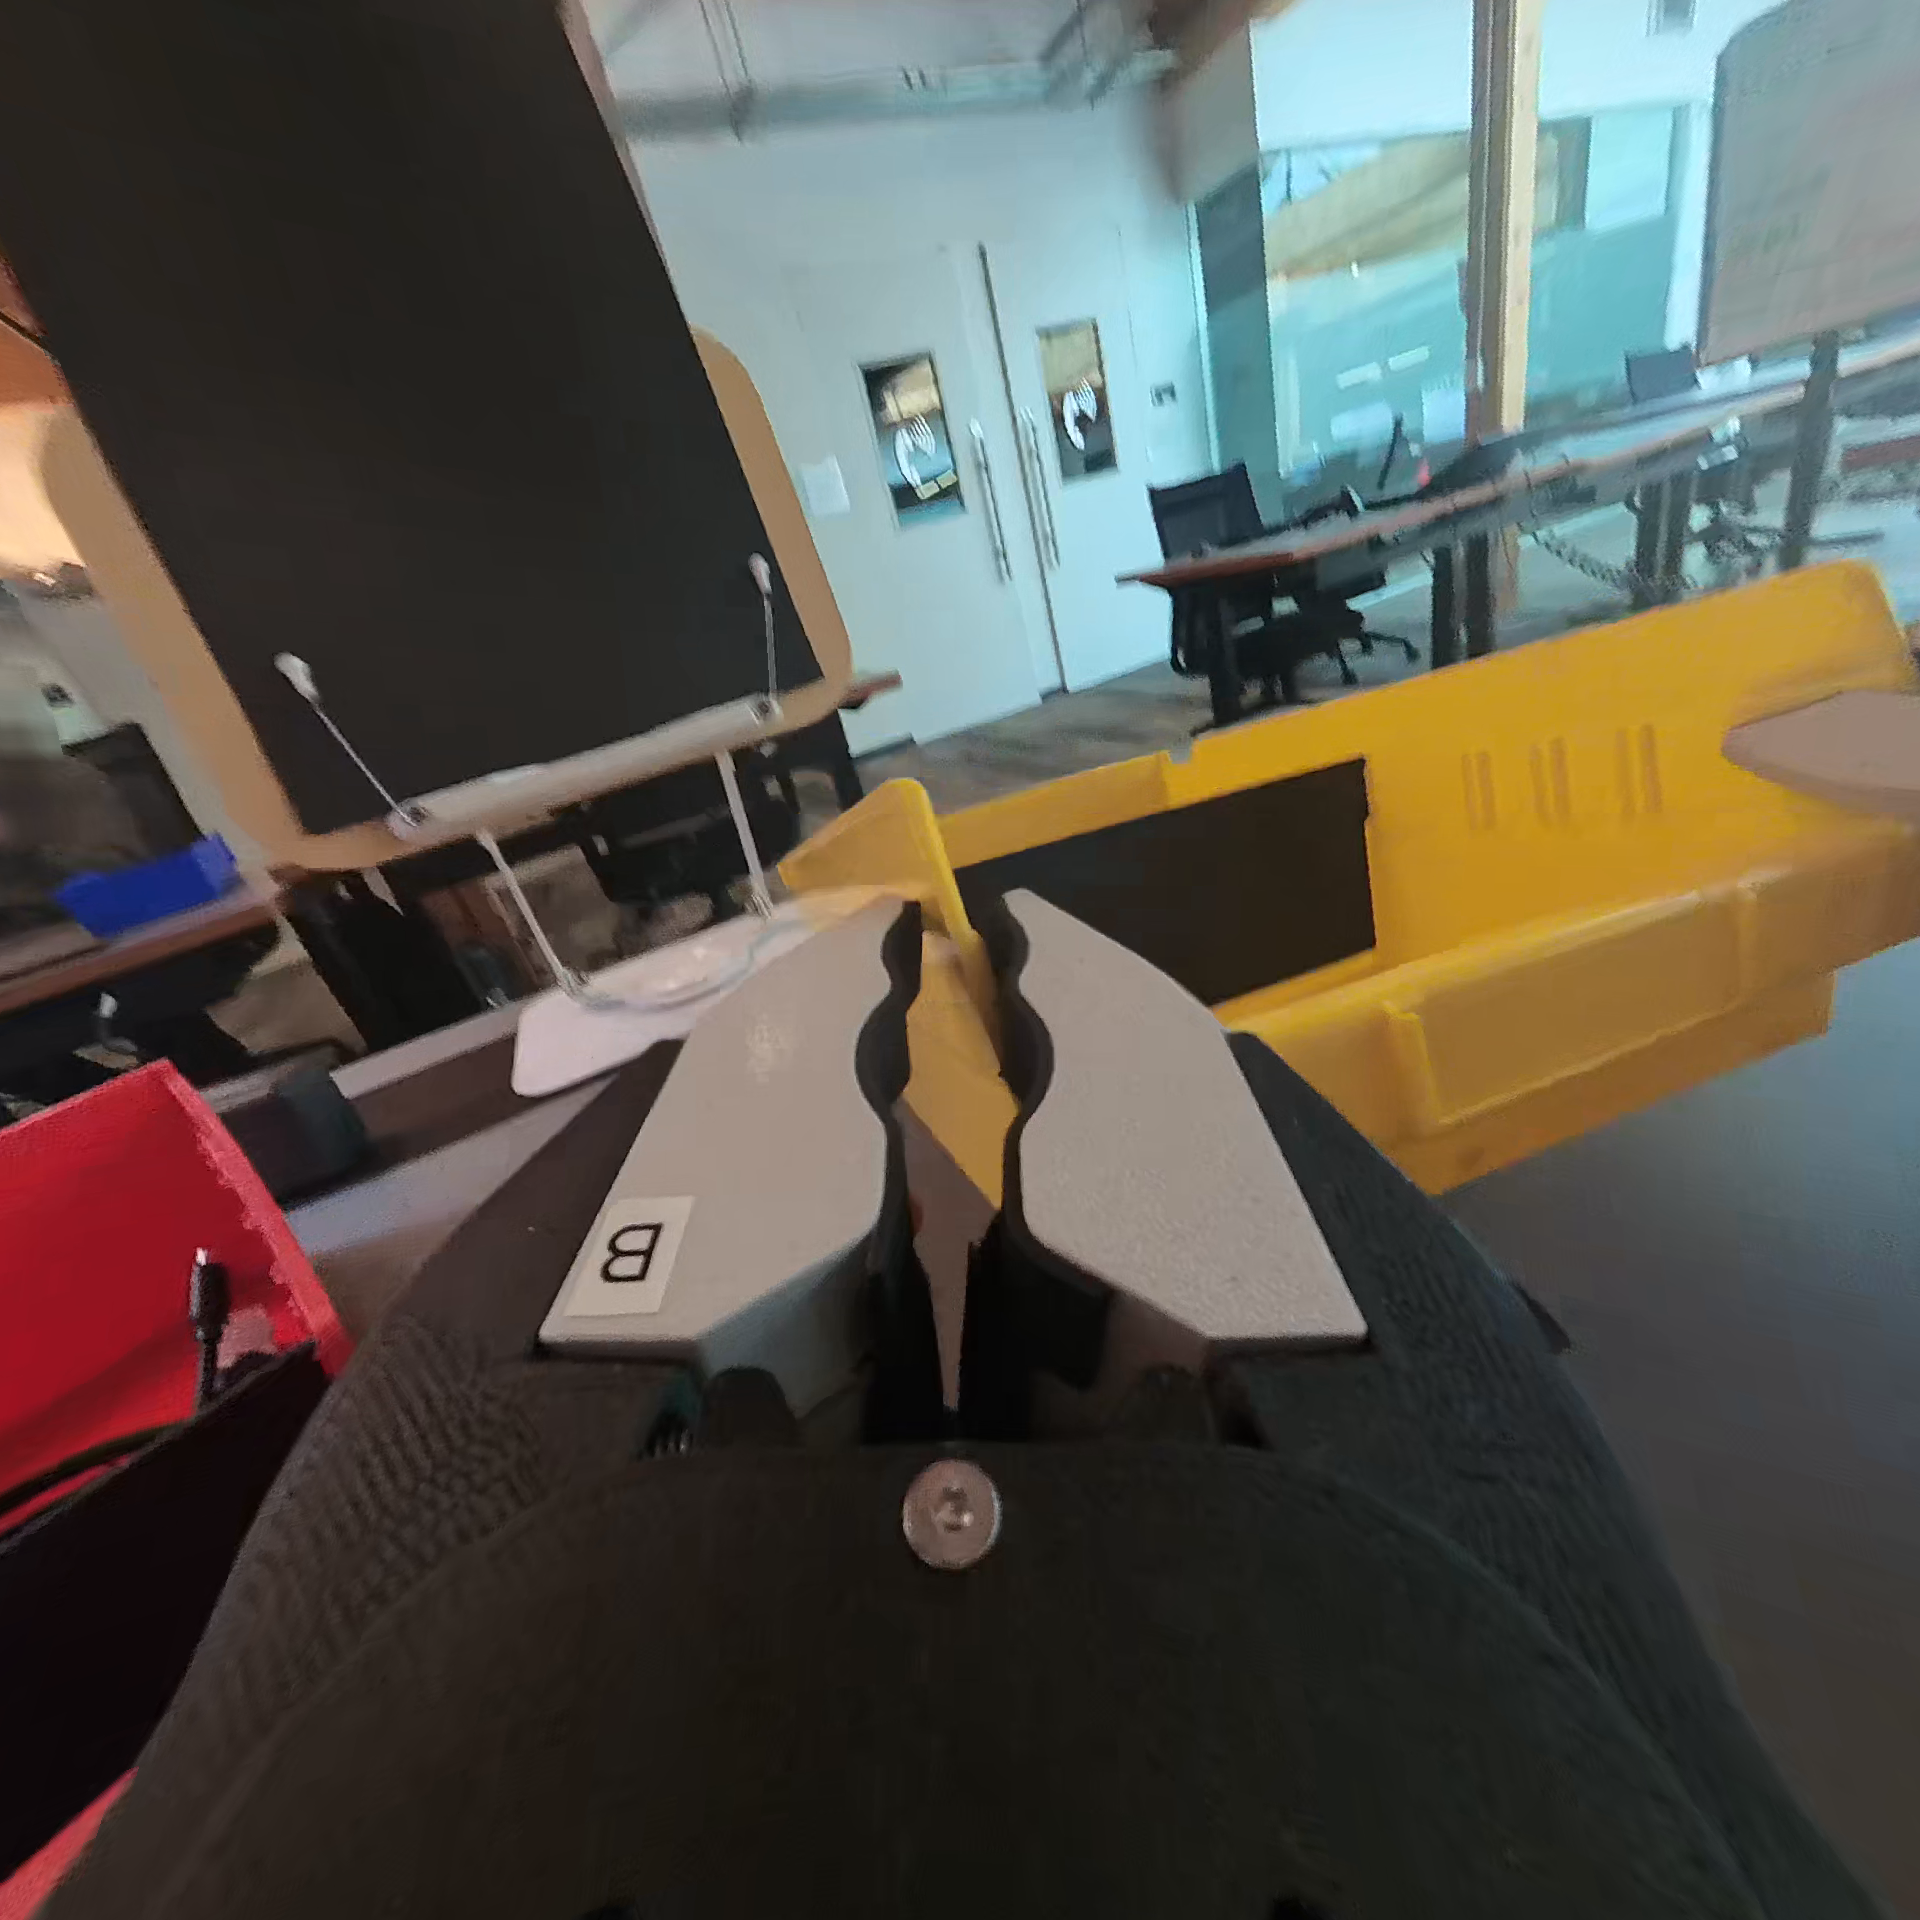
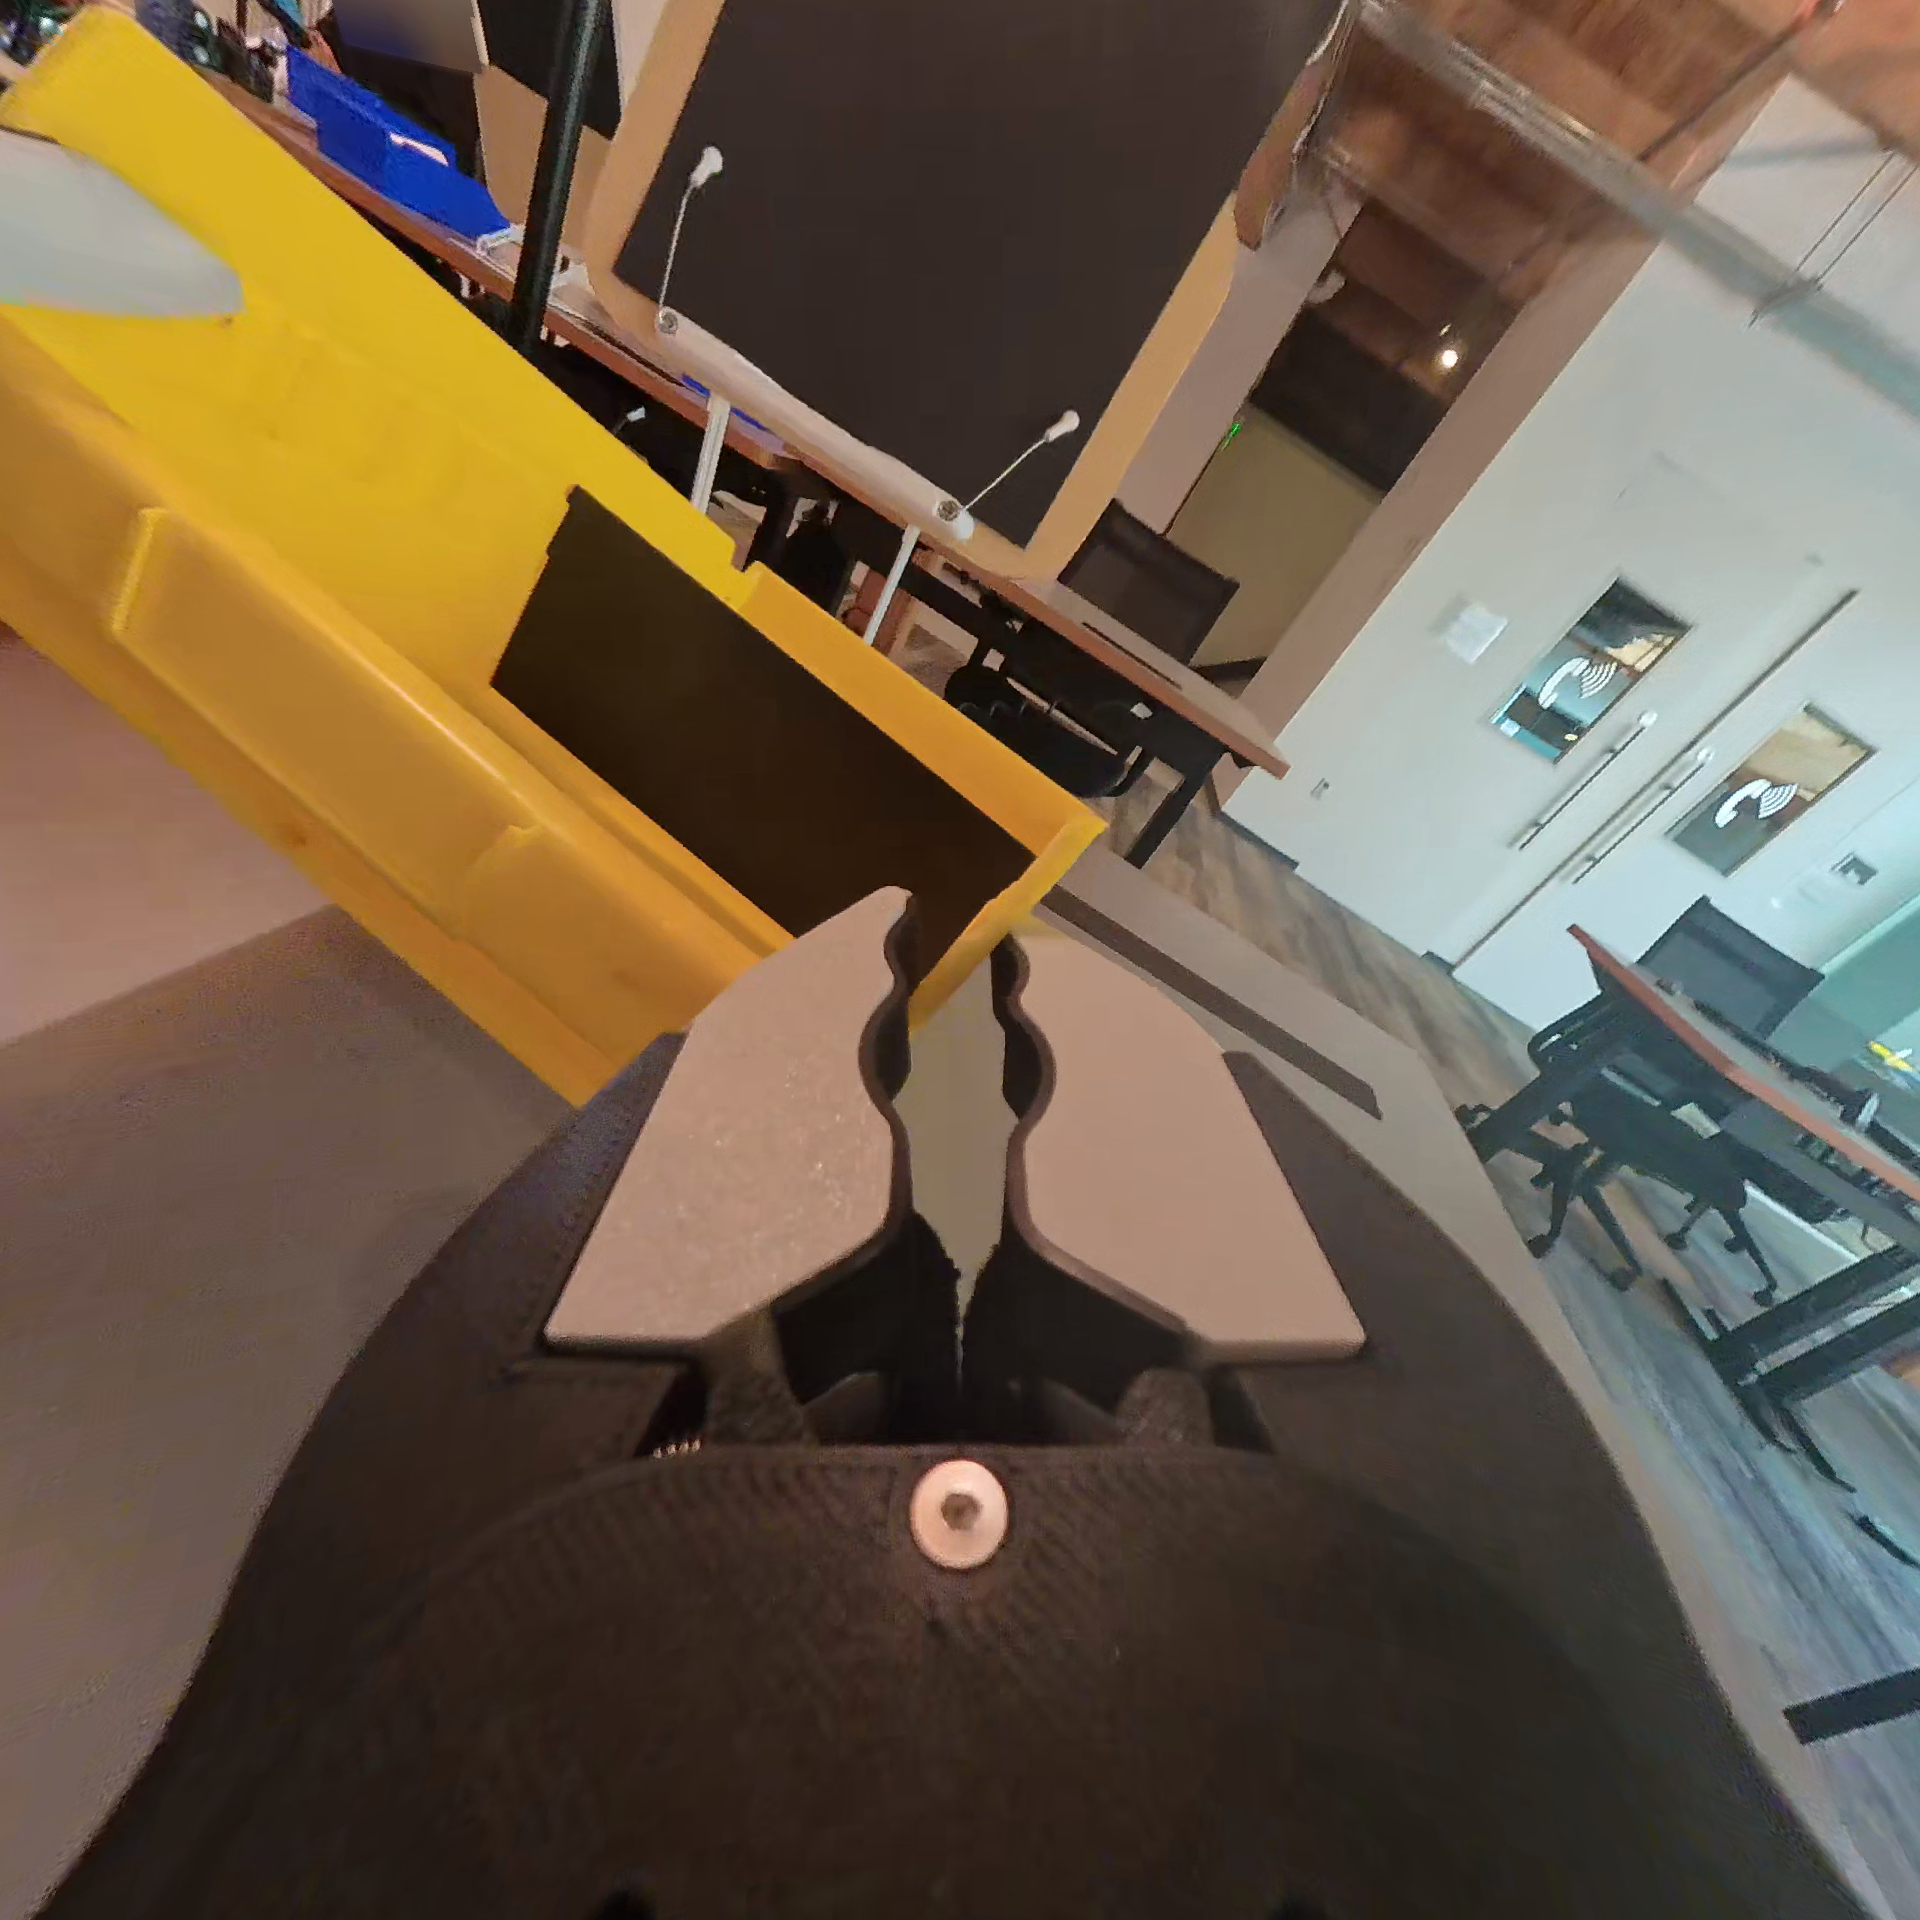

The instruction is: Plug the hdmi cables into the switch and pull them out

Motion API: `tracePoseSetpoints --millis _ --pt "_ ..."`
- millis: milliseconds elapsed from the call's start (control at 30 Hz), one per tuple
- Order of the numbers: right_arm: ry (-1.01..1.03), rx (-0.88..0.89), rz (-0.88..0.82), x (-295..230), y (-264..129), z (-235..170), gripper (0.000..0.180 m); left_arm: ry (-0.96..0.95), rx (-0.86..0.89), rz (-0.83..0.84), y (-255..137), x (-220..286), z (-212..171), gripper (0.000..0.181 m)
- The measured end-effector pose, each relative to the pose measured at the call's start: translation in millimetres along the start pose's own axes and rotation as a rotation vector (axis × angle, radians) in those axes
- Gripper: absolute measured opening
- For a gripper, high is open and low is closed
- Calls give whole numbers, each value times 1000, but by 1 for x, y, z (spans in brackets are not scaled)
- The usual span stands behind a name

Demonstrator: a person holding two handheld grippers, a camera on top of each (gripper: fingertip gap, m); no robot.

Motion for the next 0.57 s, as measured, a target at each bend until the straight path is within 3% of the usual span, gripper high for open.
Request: tracePoseSetpoints --millis 200,300,400,567 --pt "-71 -96 52 -6 0 -15 16 -48 -129 -151 -8 8 -25 20" --pt "-56 -146 138 -9 -1 -24 45 -72 -172 -242 -17 11 -29 45" --pt "3 -86 181 0 -14 -16 68 -6 -232 -267 -36 1 -35 63" --pt "-131 -60 372 -24 -36 5 75 149 -410 -174 -67 -59 -56 70"
Point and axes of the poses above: each gripper's, where its closed fingertips meet, y out along the fingers, z out of its top, x = y × z across the jaws, the point moved 5 cm from there along -y, back along the fingers, and after that the axes turned 12 degrees about -x, right-handed, at the moved point
